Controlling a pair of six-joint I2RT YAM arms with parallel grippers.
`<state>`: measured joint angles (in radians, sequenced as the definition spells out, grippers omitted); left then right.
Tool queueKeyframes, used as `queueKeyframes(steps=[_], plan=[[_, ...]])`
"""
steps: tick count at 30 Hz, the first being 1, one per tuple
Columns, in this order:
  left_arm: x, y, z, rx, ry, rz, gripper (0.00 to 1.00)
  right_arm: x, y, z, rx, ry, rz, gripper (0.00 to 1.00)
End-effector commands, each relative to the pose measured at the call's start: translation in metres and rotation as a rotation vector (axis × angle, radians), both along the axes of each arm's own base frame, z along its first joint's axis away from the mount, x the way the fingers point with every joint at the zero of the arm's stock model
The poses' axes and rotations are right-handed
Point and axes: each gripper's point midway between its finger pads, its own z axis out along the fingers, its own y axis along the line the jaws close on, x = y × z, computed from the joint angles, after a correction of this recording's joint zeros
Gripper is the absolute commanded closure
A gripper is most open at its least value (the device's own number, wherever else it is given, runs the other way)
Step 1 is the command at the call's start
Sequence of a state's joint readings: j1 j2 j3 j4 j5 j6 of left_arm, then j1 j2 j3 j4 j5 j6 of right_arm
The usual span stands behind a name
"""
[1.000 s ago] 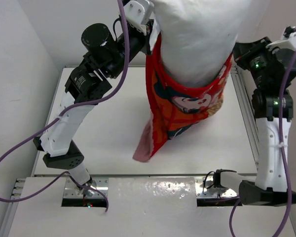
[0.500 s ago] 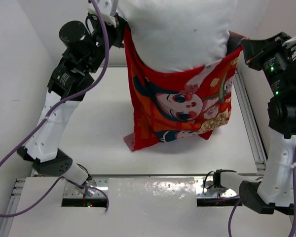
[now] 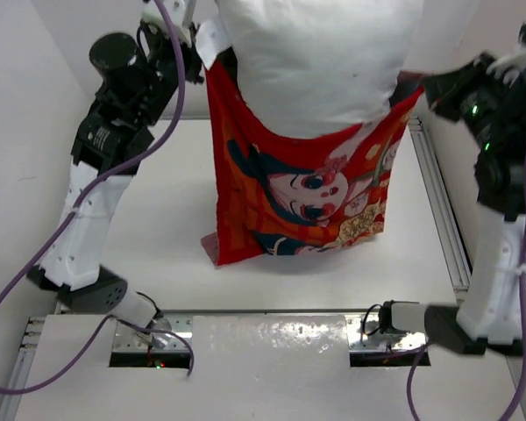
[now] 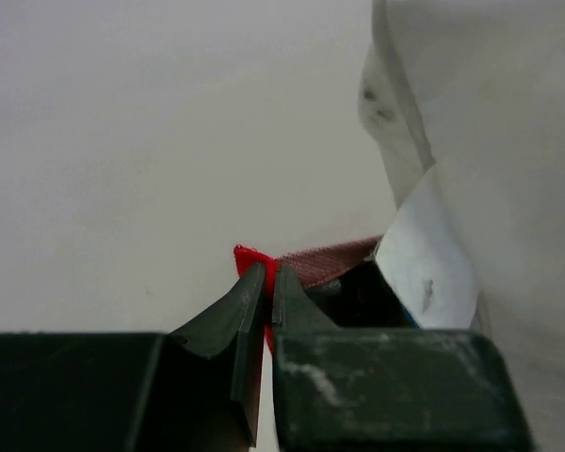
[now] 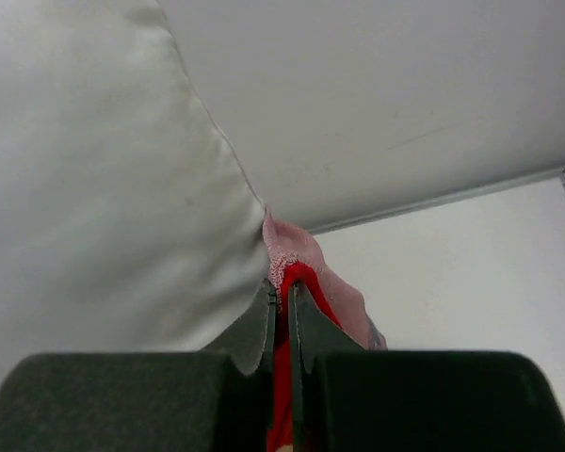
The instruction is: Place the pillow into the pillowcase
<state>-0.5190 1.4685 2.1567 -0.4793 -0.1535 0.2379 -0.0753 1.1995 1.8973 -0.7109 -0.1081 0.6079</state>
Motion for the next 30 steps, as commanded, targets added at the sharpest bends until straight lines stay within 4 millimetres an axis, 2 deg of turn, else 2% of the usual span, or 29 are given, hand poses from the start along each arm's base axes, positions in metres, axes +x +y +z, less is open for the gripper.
queueKeyframes(steps=[1,2,3,4,5,6,7,8,9,10,12,13,14,15,16,17,18,19,20,21,22,23,24,25,26,27,28,29,30], plan=[[-0.041,0.065,0.138,-0.133,-0.411,0.159,1.00,-0.048,-0.012,0.173,-0.115,-0.488,-0.090,1.00],[-0.060,0.074,0.160,-0.145,-0.488,0.160,1.00,-0.050,-0.017,0.184,-0.109,-0.530,-0.117,1.00],[-0.076,0.077,0.172,-0.128,-0.545,0.148,1.00,-0.094,-0.025,0.217,-0.119,-0.678,-0.188,1.00],[-0.085,0.079,0.166,-0.118,-0.538,0.136,1.00,-0.081,-0.029,0.204,-0.103,-0.681,-0.204,1.00],[-0.079,0.074,0.152,-0.098,-0.488,0.121,1.00,-0.087,-0.031,0.195,-0.081,-0.686,-0.216,1.00],[-0.086,0.068,0.138,-0.103,-0.438,0.066,1.00,-0.121,-0.028,0.191,-0.033,-0.735,-0.208,1.00],[-0.049,0.048,0.078,-0.036,-0.256,0.035,1.00,-0.079,-0.029,0.138,-0.015,-0.605,-0.199,1.00],[-0.037,0.041,0.049,-0.025,-0.179,0.021,1.00,-0.070,-0.027,0.120,0.005,-0.563,-0.179,1.00],[-0.035,0.041,0.032,-0.031,-0.137,0.021,1.00,-0.044,-0.019,0.093,0.021,-0.473,-0.127,1.00],[-0.023,0.040,0.020,-0.025,-0.123,0.038,1.00,-0.034,-0.016,0.089,0.022,-0.438,-0.109,1.00],[-0.014,0.054,0.052,-0.037,-0.196,0.120,1.00,-0.004,-0.019,0.091,-0.017,-0.351,-0.110,1.00],[-0.058,0.080,0.126,-0.101,-0.383,0.155,1.00,-0.052,-0.017,0.164,-0.048,-0.530,-0.119,1.00],[-0.074,0.088,0.153,-0.117,-0.463,0.169,1.00,-0.066,-0.016,0.190,-0.055,-0.603,-0.121,1.00],[-0.083,0.091,0.170,-0.126,-0.528,0.169,1.00,-0.101,-0.015,0.228,-0.058,-0.730,-0.131,1.00],[-0.093,0.091,0.176,-0.125,-0.555,0.153,1.00,-0.119,-0.015,0.240,-0.055,-0.787,-0.140,1.00],[-0.090,0.086,0.168,-0.129,-0.529,0.131,1.00,-0.129,-0.015,0.239,-0.037,-0.803,-0.140,1.00],[-0.097,0.085,0.153,-0.115,-0.470,0.102,1.00,-0.124,-0.014,0.202,-0.021,-0.736,-0.133,1.00],[-0.056,0.056,0.093,-0.083,-0.282,0.028,1.00,-0.118,-0.013,0.186,0.033,-0.739,-0.114,1.00],[-0.057,0.053,0.065,-0.074,-0.208,0.007,1.00,-0.067,-0.015,0.118,0.066,-0.575,-0.110,1.00],[-0.043,0.046,0.037,-0.053,-0.152,-0.003,1.00,-0.056,-0.015,0.099,0.090,-0.530,-0.101,1.00],[-0.033,0.047,0.021,-0.043,-0.130,0.024,1.00,-0.036,-0.009,0.074,0.110,-0.433,-0.067,1.00],[-0.023,0.053,0.033,-0.052,-0.159,0.071,1.00,-0.023,-0.009,0.068,0.109,-0.386,-0.065,1.00],[-0.028,0.063,0.064,-0.084,-0.226,0.108,1.00,-0.023,-0.009,0.109,0.078,-0.441,-0.061,1.00],[-0.034,0.074,0.094,-0.078,-0.294,0.143,1.00,-0.033,-0.008,0.133,0.029,-0.471,-0.058,1.00],[-0.025,0.073,0.116,-0.072,-0.347,0.156,1.00,-0.046,-0.008,0.163,0.007,-0.539,-0.060,1.00],[-0.087,0.096,0.178,-0.137,-0.544,0.163,1.00,-0.110,-0.005,0.230,-0.011,-0.745,-0.070,1.00],[-0.100,0.092,0.187,-0.128,-0.589,0.126,1.00,-0.121,-0.006,0.242,-0.014,-0.782,-0.083,1.00],[-0.138,0.102,0.196,-0.158,-0.630,0.099,1.00,-0.122,-0.010,0.236,-0.012,-0.766,-0.102,1.00],[-0.095,0.079,0.152,-0.117,-0.488,0.057,1.00,-0.118,-0.009,0.218,-0.007,-0.722,-0.099,1.00]])
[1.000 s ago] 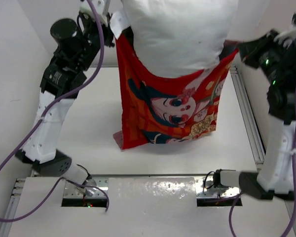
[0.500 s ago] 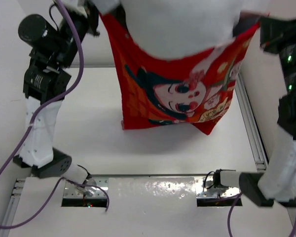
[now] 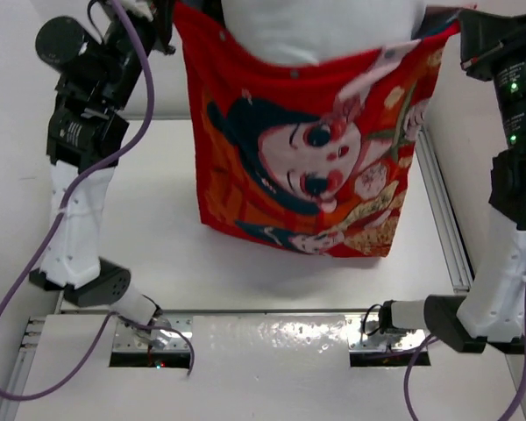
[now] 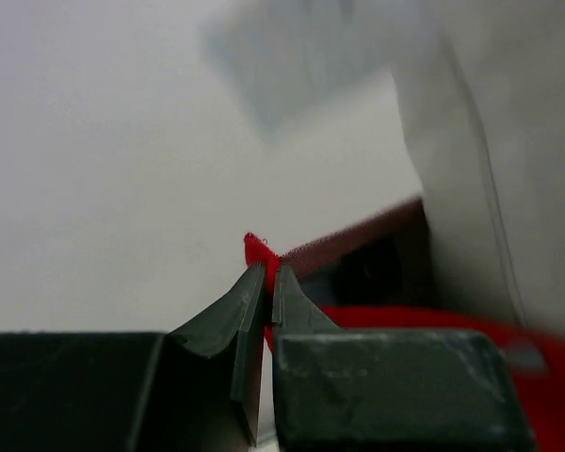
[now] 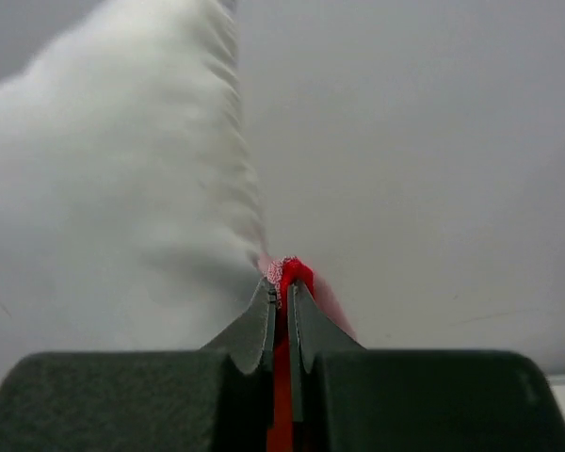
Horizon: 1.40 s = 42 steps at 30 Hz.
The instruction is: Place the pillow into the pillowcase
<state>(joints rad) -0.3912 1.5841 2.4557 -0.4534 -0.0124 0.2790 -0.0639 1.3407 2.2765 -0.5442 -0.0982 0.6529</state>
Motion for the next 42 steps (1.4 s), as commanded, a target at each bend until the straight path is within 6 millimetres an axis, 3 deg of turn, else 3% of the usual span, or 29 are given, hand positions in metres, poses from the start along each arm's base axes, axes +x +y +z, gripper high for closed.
queueKeyframes(steps=[1,2,3,4,5,6,7,8,10,12,13,14,15,19,20,22,24,25,27,28,29,30,32,35,36,38,40,41,42], plan=[[-0.086,0.028,0.047,-0.099,-0.175,-0.067,1.00,-0.096,-0.014,0.063,0.009,-0.332,-0.105,1.00],[-0.084,0.020,0.017,-0.071,-0.077,-0.103,1.00,-0.070,-0.014,-0.013,0.074,-0.196,-0.079,1.00],[-0.054,0.005,-0.032,-0.028,0.047,-0.119,1.00,-0.065,-0.015,-0.033,0.111,-0.190,-0.067,1.00],[-0.047,0.013,-0.035,-0.028,0.044,-0.066,1.00,-0.051,-0.015,-0.054,0.167,-0.133,-0.052,1.00],[-0.036,0.020,-0.025,-0.053,0.013,-0.018,1.00,-0.041,-0.014,-0.047,0.159,-0.104,-0.046,1.00],[-0.069,0.045,0.037,-0.123,-0.140,0.033,1.00,-0.037,-0.016,-0.035,0.123,-0.094,-0.063,1.00],[-0.053,0.046,0.052,-0.107,-0.171,0.071,1.00,-0.041,-0.015,-0.019,0.066,-0.088,-0.073,1.00],[-0.068,0.052,0.071,-0.109,-0.223,0.075,1.00,-0.065,-0.010,0.038,0.040,-0.211,-0.054,1.00],[-0.100,0.046,0.085,-0.103,-0.277,-0.011,1.00,-0.089,-0.009,0.067,0.009,-0.276,-0.069,1.00],[-0.084,0.028,0.041,-0.095,-0.142,-0.088,1.00,-0.094,-0.009,0.047,0.014,-0.240,-0.071,1.00],[-0.057,0.006,-0.025,-0.055,0.035,-0.156,1.00,-0.086,-0.009,0.025,0.036,-0.213,-0.061,1.00],[-0.047,0.003,-0.047,-0.041,0.081,-0.153,1.00,-0.027,-0.015,-0.066,0.077,-0.015,-0.061,1.00],[-0.031,0.018,-0.056,-0.064,0.101,-0.055,1.00,-0.035,-0.015,-0.070,0.128,-0.060,-0.049,1.00],[-0.027,0.057,0.044,-0.088,-0.122,0.105,1.00,-0.030,-0.021,-0.012,0.005,-0.061,-0.109,1.00],[-0.075,0.064,0.089,-0.106,-0.278,0.077,1.00,-0.087,-0.015,0.061,-0.014,-0.262,-0.111,1.00],[-0.119,0.061,0.101,-0.119,-0.343,-0.006,1.00,-0.087,-0.016,0.067,-0.018,-0.260,-0.113,1.00],[-0.062,0.025,0.014,-0.087,-0.057,-0.139,1.00,-0.069,-0.018,0.028,0.001,-0.177,-0.111,1.00],[-0.060,0.022,-0.008,-0.077,0.008,-0.152,1.00,-0.040,-0.022,-0.054,0.037,-0.036,-0.113,1.00],[-0.023,0.042,-0.026,-0.111,0.054,-0.008,1.00,-0.028,-0.026,-0.082,0.112,-0.026,-0.108,1.00],[-0.022,0.051,-0.007,-0.122,0.010,0.029,1.00,-0.035,-0.029,-0.044,0.081,-0.077,-0.132,1.00],[-0.076,0.071,0.068,-0.128,-0.207,0.064,1.00,-0.041,-0.029,-0.025,0.027,-0.075,-0.149,1.00],[-0.067,0.068,0.077,-0.101,-0.241,0.063,1.00,-0.101,-0.019,0.054,-0.009,-0.276,-0.134,1.00],[-0.104,0.064,0.105,-0.099,-0.360,0.004,1.00,-0.081,-0.019,0.067,-0.023,-0.258,-0.124,1.00],[-0.088,0.033,0.039,-0.093,-0.107,-0.170,1.00,-0.069,-0.016,0.019,0.016,-0.172,-0.094,1.00],[-0.044,0.023,-0.020,-0.073,0.061,-0.172,1.00,-0.005,-0.023,-0.082,0.066,0.046,-0.088,1.00],[-0.026,0.051,-0.025,-0.135,0.062,-0.017,1.00,-0.012,-0.023,-0.093,0.131,0.019,-0.076,1.00],[-0.059,0.071,0.053,-0.138,-0.149,0.036,1.00,-0.058,-0.022,0.001,0.053,-0.157,-0.108,1.00],[-0.074,0.075,0.077,-0.080,-0.245,0.056,1.00,-0.030,-0.027,0.008,0.010,-0.104,-0.125,1.00],[-0.094,0.073,0.100,-0.071,-0.342,0.039,1.00,-0.098,-0.018,0.084,-0.013,-0.324,-0.124,1.00]])
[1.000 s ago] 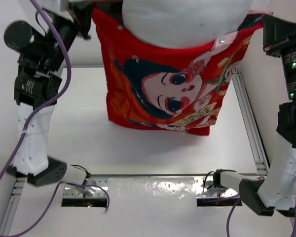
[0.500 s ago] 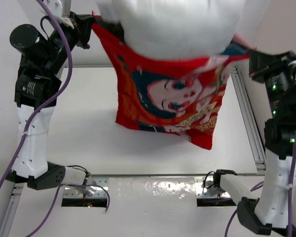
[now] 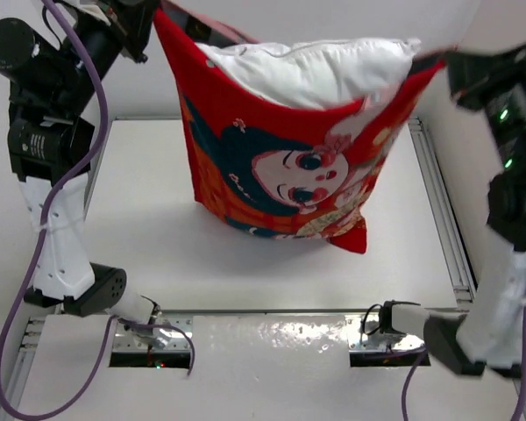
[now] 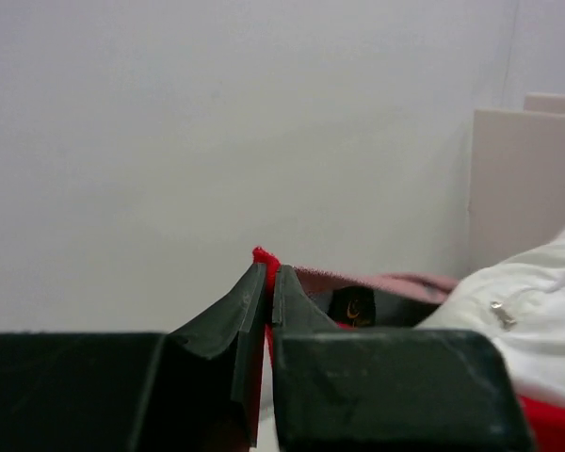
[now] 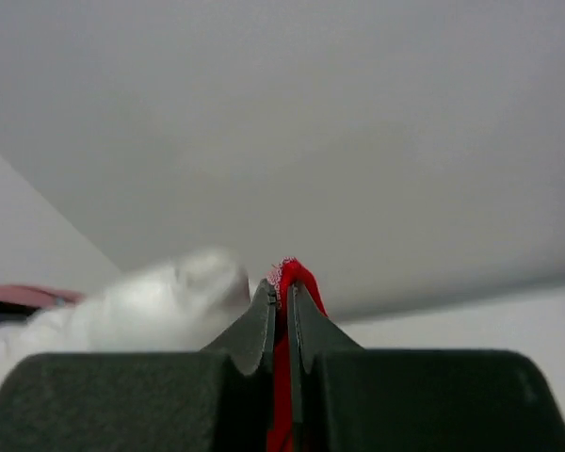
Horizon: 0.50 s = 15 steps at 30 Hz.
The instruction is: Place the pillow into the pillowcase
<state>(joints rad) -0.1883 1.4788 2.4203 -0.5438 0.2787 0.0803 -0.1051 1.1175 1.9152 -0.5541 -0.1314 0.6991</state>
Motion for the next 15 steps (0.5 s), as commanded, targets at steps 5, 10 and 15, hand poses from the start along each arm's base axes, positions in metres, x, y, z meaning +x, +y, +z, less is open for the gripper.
queueKeyframes(steps=[5,10,15], plan=[[-0.007,0.006,-0.002,-0.028,-0.064,-0.044,1.00,-0.044,-0.010,0.083,0.017,-0.363,-0.063,1.00],[-0.025,0.063,0.086,-0.037,-0.345,0.242,1.00,-0.047,-0.024,0.098,-0.042,-0.321,-0.152,1.00],[-0.074,0.046,0.105,-0.007,-0.472,0.112,1.00,-0.113,-0.014,0.134,-0.042,-0.476,-0.146,1.00]])
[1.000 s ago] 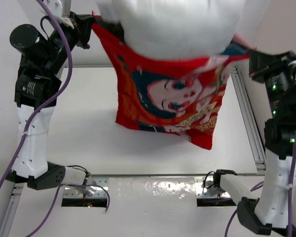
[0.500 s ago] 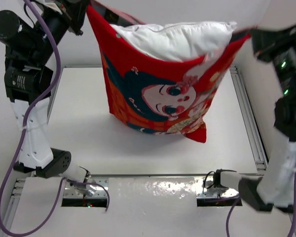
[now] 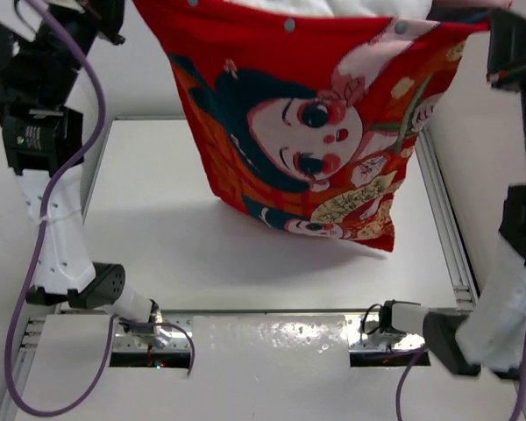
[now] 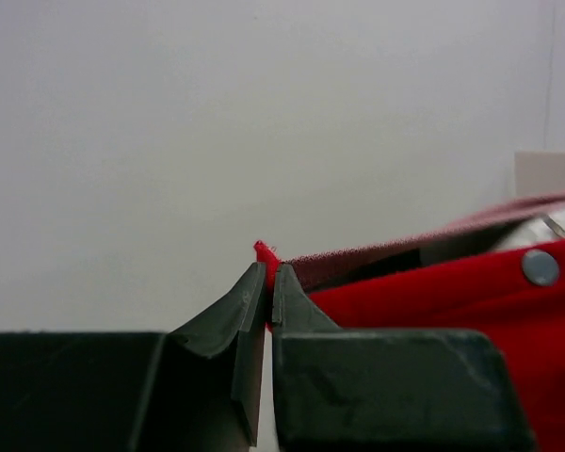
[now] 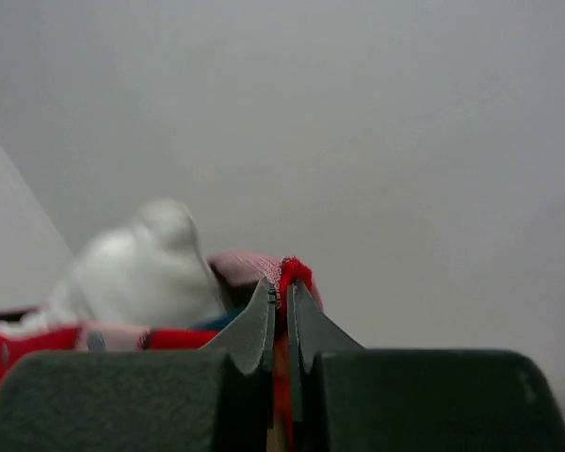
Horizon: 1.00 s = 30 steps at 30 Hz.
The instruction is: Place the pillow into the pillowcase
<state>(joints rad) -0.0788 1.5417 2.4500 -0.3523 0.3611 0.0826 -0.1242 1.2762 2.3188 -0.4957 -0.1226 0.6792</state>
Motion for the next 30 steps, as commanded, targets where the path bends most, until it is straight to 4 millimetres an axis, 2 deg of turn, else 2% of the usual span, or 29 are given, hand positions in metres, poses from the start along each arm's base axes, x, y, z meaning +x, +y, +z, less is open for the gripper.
queueKeyframes(steps=[1,2,3,4,5,6,7,8,10,11,12,13,14,15,16,17,18,19,20,21,22,23,24,25,26,27,28,29,30], plan=[[-0.076,0.010,0.049,-0.050,-0.181,-0.040,1.00,-0.081,-0.007,0.012,0.073,-0.236,-0.056,1.00],[-0.034,0.003,-0.005,-0.051,0.017,-0.073,1.00,-0.001,-0.020,-0.084,0.151,-0.016,-0.057,1.00],[-0.020,0.002,-0.026,-0.067,0.076,-0.080,1.00,0.001,-0.020,-0.097,0.193,-0.006,-0.039,1.00],[-0.009,0.017,-0.029,-0.119,0.086,-0.008,1.00,0.026,-0.022,-0.122,0.223,0.112,-0.034,1.00],[0.005,0.028,-0.026,-0.135,0.076,0.048,1.00,-0.004,-0.018,-0.063,0.161,0.003,-0.043,1.00],[-0.037,0.042,0.036,-0.137,-0.110,0.098,1.00,-0.020,-0.014,-0.024,0.104,-0.064,-0.043,1.00],[-0.032,0.049,0.055,-0.093,-0.187,0.148,1.00,0.019,-0.020,-0.018,0.055,-0.004,-0.065,1.00],[-0.067,0.052,0.086,-0.068,-0.329,0.176,1.00,-0.068,-0.009,0.070,0.009,-0.279,-0.083,1.00],[-0.117,0.050,0.105,-0.031,-0.453,0.185,1.00,-0.083,-0.012,0.090,0.020,-0.350,-0.103,1.00],[-0.116,0.047,0.099,-0.036,-0.437,0.155,1.00,-0.068,-0.015,0.063,0.032,-0.258,-0.109,1.00],[-0.101,0.045,0.080,-0.030,-0.348,0.127,1.00,-0.050,-0.017,0.029,0.045,-0.172,-0.105,1.00],[-0.070,0.029,0.035,-0.015,-0.170,0.013,1.00,-0.054,-0.015,0.019,0.085,-0.234,-0.073,1.00],[-0.046,0.027,0.001,-0.025,-0.047,-0.011,1.00,-0.012,-0.024,-0.066,0.151,-0.078,-0.074,1.00],[-0.028,0.026,-0.021,-0.039,0.017,-0.015,1.00,0.003,-0.027,-0.085,0.189,-0.039,-0.061,1.00],[-0.011,0.045,-0.018,-0.099,0.020,0.077,1.00,0.019,-0.029,-0.108,0.226,0.075,-0.058,1.00],[-0.012,0.066,0.000,-0.122,-0.019,0.170,1.00,0.017,-0.026,-0.070,0.170,0.046,-0.060,1.00],[-0.023,0.070,0.027,-0.112,-0.092,0.188,1.00,0.005,-0.022,-0.033,0.117,-0.019,-0.056,1.00],[-0.061,0.072,0.077,-0.100,-0.264,0.213,1.00,-0.006,-0.021,-0.001,0.075,-0.084,-0.070,1.00],[-0.077,0.077,0.092,-0.062,-0.347,0.257,1.00,-0.047,-0.014,0.064,0.038,-0.259,-0.073,1.00],[-0.117,0.067,0.106,-0.033,-0.429,0.243,1.00,-0.065,-0.015,0.078,0.036,-0.304,-0.093,1.00],[-0.082,0.069,0.081,-0.035,-0.353,0.217,1.00,-0.062,-0.017,0.073,0.042,-0.280,-0.104,1.00],[-0.071,0.063,0.059,-0.046,-0.280,0.162,1.00,-0.090,-0.013,0.061,0.041,-0.268,-0.110,1.00],[-0.077,0.044,0.037,-0.019,-0.209,0.054,1.00,-0.088,-0.014,0.043,0.045,-0.259,-0.114,1.00],[-0.052,0.041,0.007,-0.030,-0.101,0.019,1.00,0.008,-0.034,-0.068,0.104,0.006,-0.130,1.00],[-0.019,0.044,-0.027,-0.064,0.010,0.022,1.00,0.007,-0.036,-0.085,0.125,-0.015,-0.131,1.00],[0.014,0.075,-0.035,-0.140,0.047,0.169,1.00,0.027,-0.043,-0.121,0.168,0.116,-0.140,1.00],[0.030,0.094,-0.041,-0.186,0.107,0.245,1.00,0.007,-0.049,-0.083,0.145,0.071,-0.201,1.00],[-0.022,0.102,0.032,-0.204,-0.082,0.282,1.00,0.005,-0.047,-0.067,0.085,0.076,-0.207,1.00],[0.001,0.113,0.035,-0.203,-0.079,0.296,1.00,0.016,-0.047,-0.051,0.060,0.075,-0.203,1.00]])
